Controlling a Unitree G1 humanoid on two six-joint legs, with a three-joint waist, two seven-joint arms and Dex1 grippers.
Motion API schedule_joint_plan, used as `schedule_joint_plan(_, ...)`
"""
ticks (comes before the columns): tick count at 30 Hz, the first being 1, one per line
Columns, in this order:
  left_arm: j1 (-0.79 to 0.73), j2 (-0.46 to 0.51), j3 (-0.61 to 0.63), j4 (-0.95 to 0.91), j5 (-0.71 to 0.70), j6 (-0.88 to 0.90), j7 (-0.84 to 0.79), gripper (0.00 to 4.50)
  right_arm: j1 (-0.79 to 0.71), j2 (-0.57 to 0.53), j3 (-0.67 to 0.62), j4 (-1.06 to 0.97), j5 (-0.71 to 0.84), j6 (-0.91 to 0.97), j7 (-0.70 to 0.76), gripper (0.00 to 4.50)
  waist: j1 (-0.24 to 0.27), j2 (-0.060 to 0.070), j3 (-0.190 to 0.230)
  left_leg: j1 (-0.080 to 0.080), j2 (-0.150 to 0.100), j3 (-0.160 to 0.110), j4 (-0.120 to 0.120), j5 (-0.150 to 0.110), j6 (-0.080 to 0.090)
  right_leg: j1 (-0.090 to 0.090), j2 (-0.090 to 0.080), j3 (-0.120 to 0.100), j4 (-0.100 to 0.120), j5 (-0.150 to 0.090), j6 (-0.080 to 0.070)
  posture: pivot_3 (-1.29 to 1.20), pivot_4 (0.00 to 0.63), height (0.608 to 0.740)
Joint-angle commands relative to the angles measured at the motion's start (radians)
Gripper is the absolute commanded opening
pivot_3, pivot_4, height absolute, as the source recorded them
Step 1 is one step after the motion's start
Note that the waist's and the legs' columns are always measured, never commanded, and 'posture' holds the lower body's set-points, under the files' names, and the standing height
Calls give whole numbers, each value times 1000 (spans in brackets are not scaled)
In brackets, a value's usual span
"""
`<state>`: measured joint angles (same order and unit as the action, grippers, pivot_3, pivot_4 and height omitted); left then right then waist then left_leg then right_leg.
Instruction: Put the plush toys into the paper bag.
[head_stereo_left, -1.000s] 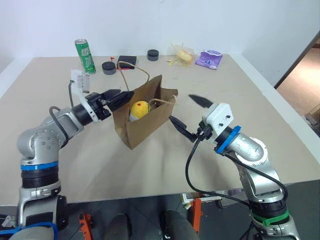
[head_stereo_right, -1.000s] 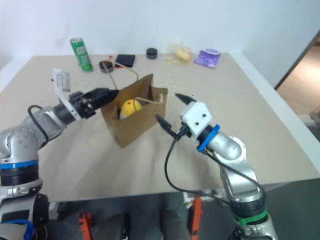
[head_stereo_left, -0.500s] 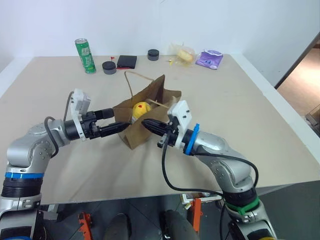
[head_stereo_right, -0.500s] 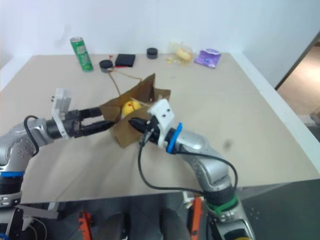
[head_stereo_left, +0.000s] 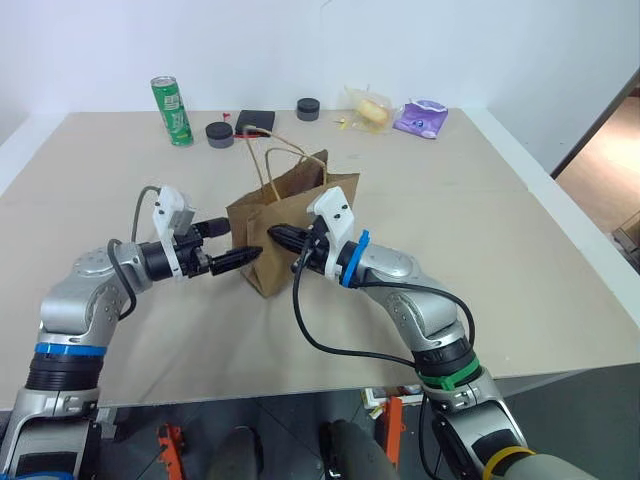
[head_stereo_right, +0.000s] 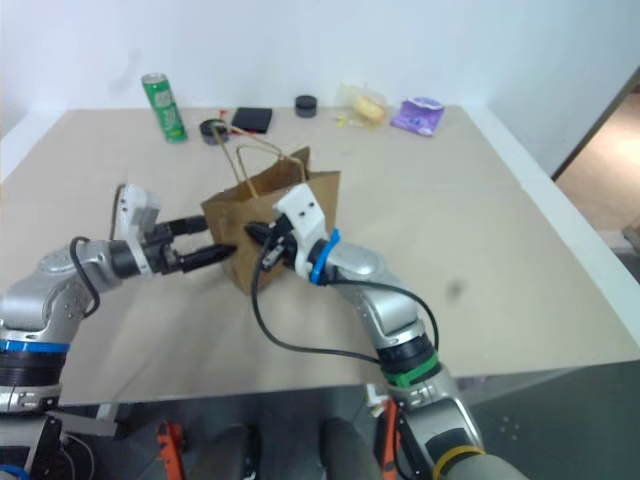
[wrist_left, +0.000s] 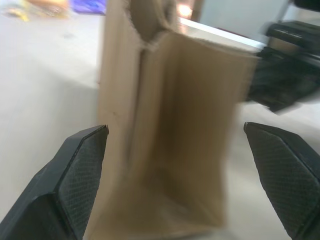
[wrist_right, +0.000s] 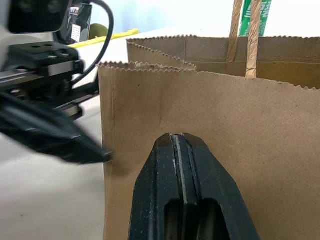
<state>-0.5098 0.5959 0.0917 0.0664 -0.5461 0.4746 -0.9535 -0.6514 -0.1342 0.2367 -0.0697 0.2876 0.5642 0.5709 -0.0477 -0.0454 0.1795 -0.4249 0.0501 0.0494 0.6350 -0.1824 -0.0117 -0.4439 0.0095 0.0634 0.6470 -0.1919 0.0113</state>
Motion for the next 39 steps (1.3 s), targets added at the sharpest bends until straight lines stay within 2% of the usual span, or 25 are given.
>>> schedule_joint_plan(1, -27, -29, -8, 12, 50, -69, 32, 4500, -36, 14, -5, -26, 4, -16, 7, 100, 0, 0, 0, 0, 0, 0, 0, 0, 0, 0, 0, 0, 0, 0, 0, 0, 150, 740)
schedule_joint_plan(12, -33, -129, -61, 20, 87, -62, 72, 4500, -36, 24, -6, -65, 12, 6, 9, 100, 0, 0, 0, 0, 0, 0, 0, 0, 0, 0, 1, 0, 0, 2, 3, 0, 150, 740)
schedule_joint_plan(15, -34, -142, -47, 25, 79, -57, 88, 3775, -34, 25, -6, -78, 13, 13, 8, 0, 0, 0, 0, 0, 0, 0, 0, 0, 0, 0, 1, 0, 0, 2, 4, 0, 150, 740)
schedule_joint_plan(21, -28, -139, -38, 27, 73, -55, 89, 881, -30, 16, -15, -97, 17, 22, 13, 0, 0, 0, 0, 0, 1, -1, 0, 0, 0, 0, 1, 0, 0, 2, 4, 0, 150, 740)
schedule_joint_plan(22, -30, -139, -33, 29, 68, -52, 87, 182, -24, 2, -30, -121, 32, 36, 21, 0, 0, 0, 0, 0, 1, -1, 0, 0, 0, 0, 1, 0, 0, 2, 4, 0, 150, 740)
schedule_joint_plan(23, -31, -138, -30, 30, 64, -49, 85, 16, -19, -9, -40, -140, 43, 46, 26, 0, 0, 0, 0, 0, 0, -1, 0, 0, 0, 0, 1, 0, 0, 2, 4, 0, 150, 740)
schedule_joint_plan(25, -33, -134, -26, 32, 57, -44, 74, 16, -2, -50, -96, -210, 113, 104, 52, 0, 0, 0, 0, 0, 0, -1, 0, 0, 0, 0, 1, 0, 0, 2, 4, 0, 150, 740)
schedule_joint_plan(27, -35, -117, -24, 27, 36, -37, 24, 16, 29, -169, -215, -306, 266, 199, 145, 0, 5, 0, 0, -2, 0, -2, 0, 0, 0, 0, 0, -1, 0, 2, 4, 0, 150, 740)
schedule_joint_plan(28, -31, -96, -33, 15, 20, -17, -21, 0, 38, -236, -282, -326, 339, 246, 186, 501, 6, 0, 0, -2, -1, -2, 0, 0, 0, 0, -1, -2, 0, 2, 5, 0, 150, 740)
schedule_joint_plan(29, -26, -76, -43, 2, 6, 4, -61, 0, 46, -293, -331, -337, 390, 275, 223, 666, 7, 0, 0, -3, -2, -2, 0, 0, 0, 0, -1, -2, -1, 2, 5, 0, 150, 740)
schedule_joint_plan(31, -27, -43, -55, 0, 6, -6, -126, 0, 63, -454, -426, -328, 492, 330, 345, 1374, 6, 1, 0, -3, -3, -2, 0, 0, 0, 0, -4, -2, -1, -1, 3, 0, 150, 740)
schedule_joint_plan(34, -39, -5, -67, 18, 6, -28, -221, 0, 63, -658, -528, -259, 586, 367, 494, 2977, 4, 2, 1, -3, -5, -1, 0, -1, 2, 0, -7, -2, -1, -3, 2, 0, 150, 740)
schedule_joint_plan(35, -44, 5, -73, 22, 6, -25, -248, 0, 60, -710, -547, -235, 604, 374, 539, 3260, 2, 2, 1, -1, -5, -1, 0, -2, 3, 1, -6, -2, -1, -3, 1, 0, 150, 740)
schedule_joint_plan(37, -52, 24, -89, 24, 13, -29, -306, 0, 60, -814, -565, -200, 629, 381, 643, 4377, 0, 2, 2, 0, -4, -1, 0, -2, 3, 1, -4, -2, -1, -3, 0, 0, 150, 740)
schedule_joint_plan(39, -54, 42, -107, 17, 9, -17, -357, 0, 45, -875, -557, -178, 639, 381, 692, 4449, -1, 2, 2, 0, -2, -1, 0, -2, 3, 1, -2, -2, -1, -3, 0, 0, 150, 740)
